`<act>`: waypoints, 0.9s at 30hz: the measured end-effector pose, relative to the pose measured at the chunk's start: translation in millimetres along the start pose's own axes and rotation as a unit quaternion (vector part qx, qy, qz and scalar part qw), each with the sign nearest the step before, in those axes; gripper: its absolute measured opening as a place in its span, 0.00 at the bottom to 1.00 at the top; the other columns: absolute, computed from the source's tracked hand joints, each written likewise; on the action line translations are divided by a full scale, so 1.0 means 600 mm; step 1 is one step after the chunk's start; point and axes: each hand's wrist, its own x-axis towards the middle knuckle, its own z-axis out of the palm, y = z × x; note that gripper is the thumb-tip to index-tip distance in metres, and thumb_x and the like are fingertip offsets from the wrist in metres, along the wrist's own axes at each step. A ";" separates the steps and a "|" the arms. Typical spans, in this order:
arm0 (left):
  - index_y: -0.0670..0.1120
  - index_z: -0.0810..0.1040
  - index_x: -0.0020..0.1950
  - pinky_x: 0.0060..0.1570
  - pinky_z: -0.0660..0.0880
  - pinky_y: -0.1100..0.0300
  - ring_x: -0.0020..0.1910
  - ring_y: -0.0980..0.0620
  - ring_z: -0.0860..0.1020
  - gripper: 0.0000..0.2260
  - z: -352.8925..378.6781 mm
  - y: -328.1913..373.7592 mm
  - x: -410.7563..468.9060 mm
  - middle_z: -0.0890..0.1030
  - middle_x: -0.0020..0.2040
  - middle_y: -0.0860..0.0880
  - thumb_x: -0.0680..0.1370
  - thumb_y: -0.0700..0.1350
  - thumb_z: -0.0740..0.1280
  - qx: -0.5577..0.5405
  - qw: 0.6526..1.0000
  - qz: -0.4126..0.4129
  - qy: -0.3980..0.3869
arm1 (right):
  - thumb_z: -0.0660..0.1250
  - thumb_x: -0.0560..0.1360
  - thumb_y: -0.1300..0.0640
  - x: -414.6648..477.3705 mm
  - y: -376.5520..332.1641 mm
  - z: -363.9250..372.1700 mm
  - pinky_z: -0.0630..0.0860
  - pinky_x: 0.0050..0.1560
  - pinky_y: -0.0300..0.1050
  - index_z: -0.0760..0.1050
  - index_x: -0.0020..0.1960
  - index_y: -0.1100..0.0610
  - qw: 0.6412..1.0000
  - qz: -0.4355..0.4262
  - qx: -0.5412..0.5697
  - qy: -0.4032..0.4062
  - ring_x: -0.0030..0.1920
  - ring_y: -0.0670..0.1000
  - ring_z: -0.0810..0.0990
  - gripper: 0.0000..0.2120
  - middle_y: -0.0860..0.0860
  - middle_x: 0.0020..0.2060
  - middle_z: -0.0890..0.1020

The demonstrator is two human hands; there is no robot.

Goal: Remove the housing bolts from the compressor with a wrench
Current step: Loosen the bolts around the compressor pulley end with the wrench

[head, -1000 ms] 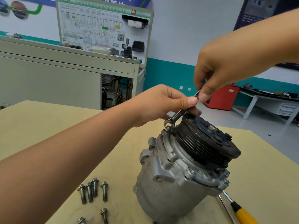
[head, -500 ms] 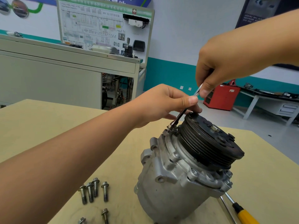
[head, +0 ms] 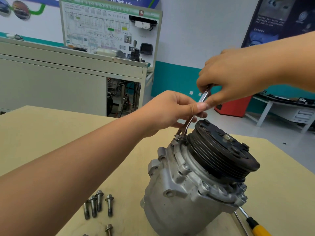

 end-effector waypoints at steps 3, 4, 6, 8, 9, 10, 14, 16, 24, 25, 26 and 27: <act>0.48 0.81 0.42 0.40 0.79 0.64 0.46 0.57 0.81 0.07 0.000 -0.003 0.002 0.85 0.46 0.53 0.75 0.50 0.67 -0.013 1.000 -0.003 0.001 | 0.31 0.52 0.27 0.002 0.000 0.004 0.71 0.52 0.47 0.75 0.53 0.48 1.000 -0.017 -0.001 -0.009 0.49 0.47 0.69 0.48 0.42 0.42 0.73; 0.48 0.81 0.41 0.40 0.80 0.64 0.46 0.56 0.81 0.07 0.000 -0.004 0.003 0.85 0.46 0.52 0.75 0.49 0.67 -0.019 1.000 -0.003 0.002 | 0.31 0.52 0.27 0.003 0.000 0.005 0.71 0.52 0.46 0.75 0.54 0.48 1.000 -0.021 0.005 -0.009 0.49 0.46 0.67 0.48 0.42 0.42 0.72; 0.47 0.81 0.41 0.40 0.80 0.63 0.48 0.54 0.81 0.07 -0.001 -0.007 0.005 0.85 0.47 0.52 0.76 0.48 0.67 -0.033 0.999 -0.001 0.005 | 0.35 0.56 0.28 0.005 0.000 0.002 0.70 0.52 0.46 0.76 0.55 0.48 0.999 -0.033 0.013 -0.006 0.49 0.46 0.66 0.45 0.42 0.42 0.71; 0.47 0.80 0.41 0.39 0.79 0.65 0.51 0.52 0.81 0.06 -0.004 -0.009 0.007 0.85 0.47 0.52 0.76 0.47 0.67 -0.044 0.999 0.003 0.007 | 0.38 0.57 0.27 0.007 -0.001 -0.008 0.68 0.54 0.46 0.76 0.54 0.45 0.999 -0.043 -0.004 0.005 0.50 0.46 0.67 0.40 0.43 0.42 0.73; 0.47 0.80 0.40 0.40 0.79 0.65 0.52 0.51 0.82 0.06 -0.005 -0.009 0.007 0.85 0.47 0.53 0.76 0.47 0.67 -0.046 0.999 0.004 0.008 | 0.37 0.55 0.27 0.008 -0.002 -0.012 0.66 0.54 0.46 0.75 0.53 0.44 0.999 -0.044 -0.018 0.008 0.50 0.46 0.68 0.42 0.43 0.42 0.74; 0.48 0.80 0.40 0.41 0.79 0.64 0.52 0.51 0.82 0.06 -0.006 -0.009 0.007 0.85 0.47 0.53 0.76 0.47 0.68 -0.045 0.999 0.006 0.009 | 0.35 0.53 0.28 0.010 -0.002 -0.016 0.63 0.54 0.45 0.75 0.53 0.43 0.998 -0.043 -0.034 0.007 0.50 0.46 0.69 0.43 0.42 0.42 0.75; 0.49 0.79 0.38 0.43 0.79 0.62 0.53 0.51 0.81 0.07 -0.007 -0.011 0.007 0.85 0.46 0.54 0.75 0.48 0.68 -0.038 0.999 0.009 0.014 | 0.44 0.63 0.28 0.011 -0.006 -0.026 0.62 0.56 0.47 0.75 0.55 0.42 0.998 -0.028 -0.052 -0.003 0.51 0.47 0.72 0.34 0.41 0.42 0.76; 0.50 0.79 0.37 0.45 0.79 0.61 0.52 0.52 0.82 0.07 -0.007 -0.013 0.008 0.85 0.46 0.53 0.75 0.48 0.68 -0.035 0.999 0.008 0.018 | 0.47 0.65 0.30 0.011 -0.010 -0.029 0.61 0.56 0.47 0.75 0.55 0.42 0.998 -0.021 -0.066 0.006 0.51 0.46 0.72 0.30 0.41 0.42 0.75; 0.49 0.79 0.37 0.53 0.78 0.55 0.54 0.52 0.81 0.07 -0.019 -0.022 -0.002 0.86 0.46 0.53 0.73 0.50 0.69 -0.031 0.999 0.008 0.019 | 0.57 0.71 0.33 0.011 -0.022 -0.045 0.56 0.53 0.46 0.68 0.43 0.39 0.996 -0.028 -0.072 0.047 0.50 0.45 0.68 0.11 0.39 0.38 0.72; 0.49 0.80 0.37 0.54 0.78 0.55 0.54 0.52 0.81 0.07 -0.019 -0.021 -0.003 0.86 0.45 0.53 0.72 0.50 0.69 -0.030 0.999 0.009 0.019 | 0.58 0.70 0.33 0.010 -0.021 -0.048 0.57 0.54 0.46 0.69 0.43 0.39 0.996 -0.028 -0.076 0.044 0.50 0.45 0.68 0.11 0.38 0.39 0.72; 0.48 0.80 0.38 0.54 0.78 0.54 0.53 0.53 0.82 0.07 -0.019 -0.020 -0.003 0.86 0.45 0.53 0.72 0.51 0.69 -0.027 0.999 0.011 0.019 | 0.58 0.70 0.33 0.010 -0.019 -0.049 0.58 0.55 0.47 0.71 0.43 0.40 0.995 -0.029 -0.089 0.043 0.50 0.45 0.67 0.12 0.38 0.39 0.73; 0.48 0.81 0.39 0.54 0.78 0.54 0.52 0.55 0.82 0.07 -0.019 -0.019 -0.002 0.86 0.45 0.54 0.71 0.51 0.69 -0.024 0.999 0.014 0.020 | 0.58 0.70 0.33 0.010 -0.018 -0.048 0.59 0.55 0.48 0.74 0.46 0.41 0.993 -0.029 -0.107 0.043 0.50 0.44 0.66 0.14 0.38 0.40 0.73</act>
